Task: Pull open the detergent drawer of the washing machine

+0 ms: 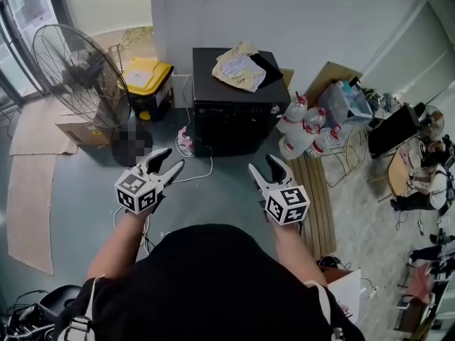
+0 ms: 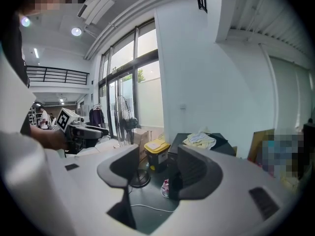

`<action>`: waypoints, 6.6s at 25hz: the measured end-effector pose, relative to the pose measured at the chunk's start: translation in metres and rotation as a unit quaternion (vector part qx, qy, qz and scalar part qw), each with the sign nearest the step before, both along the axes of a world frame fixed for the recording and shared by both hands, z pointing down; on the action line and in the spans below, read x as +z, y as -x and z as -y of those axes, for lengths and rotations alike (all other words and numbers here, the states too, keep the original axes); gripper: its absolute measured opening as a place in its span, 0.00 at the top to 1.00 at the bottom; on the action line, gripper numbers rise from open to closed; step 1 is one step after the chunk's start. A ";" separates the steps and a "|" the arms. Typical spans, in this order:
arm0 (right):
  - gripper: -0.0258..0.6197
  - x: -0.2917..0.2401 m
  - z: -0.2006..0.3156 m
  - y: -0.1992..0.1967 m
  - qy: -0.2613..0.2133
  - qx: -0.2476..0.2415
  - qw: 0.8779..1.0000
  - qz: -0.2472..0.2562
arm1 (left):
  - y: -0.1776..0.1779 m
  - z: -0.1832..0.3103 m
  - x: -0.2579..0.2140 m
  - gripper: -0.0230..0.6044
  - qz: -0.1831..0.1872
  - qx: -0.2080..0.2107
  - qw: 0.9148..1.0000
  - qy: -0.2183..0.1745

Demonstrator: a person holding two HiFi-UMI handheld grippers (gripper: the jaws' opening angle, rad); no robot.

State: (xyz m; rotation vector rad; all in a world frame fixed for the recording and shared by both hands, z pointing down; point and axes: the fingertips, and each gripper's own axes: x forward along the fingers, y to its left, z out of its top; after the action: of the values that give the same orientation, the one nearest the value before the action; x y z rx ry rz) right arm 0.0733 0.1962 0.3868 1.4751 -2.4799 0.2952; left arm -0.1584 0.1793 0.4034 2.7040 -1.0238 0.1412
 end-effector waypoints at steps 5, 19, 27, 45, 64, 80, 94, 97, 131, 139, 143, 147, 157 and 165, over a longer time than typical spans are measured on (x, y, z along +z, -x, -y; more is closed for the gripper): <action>0.59 0.002 0.005 0.000 0.003 0.006 1.000 0.000 | 0.003 0.002 0.005 0.62 -0.002 0.000 1.000 0.005; 0.57 0.021 0.052 -0.014 0.016 0.008 1.000 0.021 | -0.001 0.040 0.013 0.62 0.010 -0.015 1.000 0.013; 0.57 0.031 0.096 -0.033 0.034 0.006 0.999 0.025 | -0.022 0.079 0.019 0.62 0.014 -0.014 0.999 0.028; 0.58 0.050 0.182 -0.051 0.062 -0.019 0.997 0.029 | -0.049 0.152 0.034 0.62 0.023 -0.027 0.998 0.052; 0.59 0.059 0.248 -0.063 0.071 -0.053 0.995 0.043 | -0.062 0.197 0.037 0.62 0.029 -0.063 0.996 0.061; 0.59 0.070 0.299 -0.096 0.087 -0.081 0.992 0.050 | -0.101 0.244 0.038 0.62 0.031 -0.087 0.994 0.065; 0.60 0.081 0.319 -0.105 0.088 -0.114 0.988 0.056 | -0.117 0.252 0.039 0.62 0.048 -0.107 0.991 0.063; 0.60 0.079 0.319 -0.102 0.086 -0.116 0.988 0.056 | -0.111 0.251 0.040 0.62 0.048 -0.112 0.991 0.064; 0.61 0.097 0.403 -0.063 0.111 -0.052 0.992 0.037 | -0.057 0.364 0.069 0.62 0.040 -0.062 0.993 0.088; 0.61 0.112 0.416 -0.056 0.125 -0.043 0.991 0.035 | -0.050 0.385 0.082 0.62 0.044 -0.051 0.993 0.099; 0.61 0.120 0.420 -0.053 0.134 -0.041 0.990 0.034 | -0.048 0.392 0.091 0.62 0.048 -0.048 0.992 0.107; 0.61 0.133 0.423 -0.051 0.145 -0.041 0.988 0.030 | -0.046 0.398 0.101 0.62 0.050 -0.046 0.991 0.116; 0.62 0.162 0.430 -0.048 0.171 -0.043 0.984 0.022 | -0.048 0.409 0.134 0.62 0.062 -0.037 0.987 0.142; 0.62 0.192 0.431 -0.043 0.200 -0.044 0.979 0.011 | -0.049 0.416 0.166 0.62 0.069 -0.026 0.982 0.172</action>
State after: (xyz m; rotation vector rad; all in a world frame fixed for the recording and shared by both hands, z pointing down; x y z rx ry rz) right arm 0.1162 -0.2349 0.5789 1.1977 -2.3151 0.7460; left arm -0.1092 -0.2371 0.5698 2.3775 -1.0013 0.4574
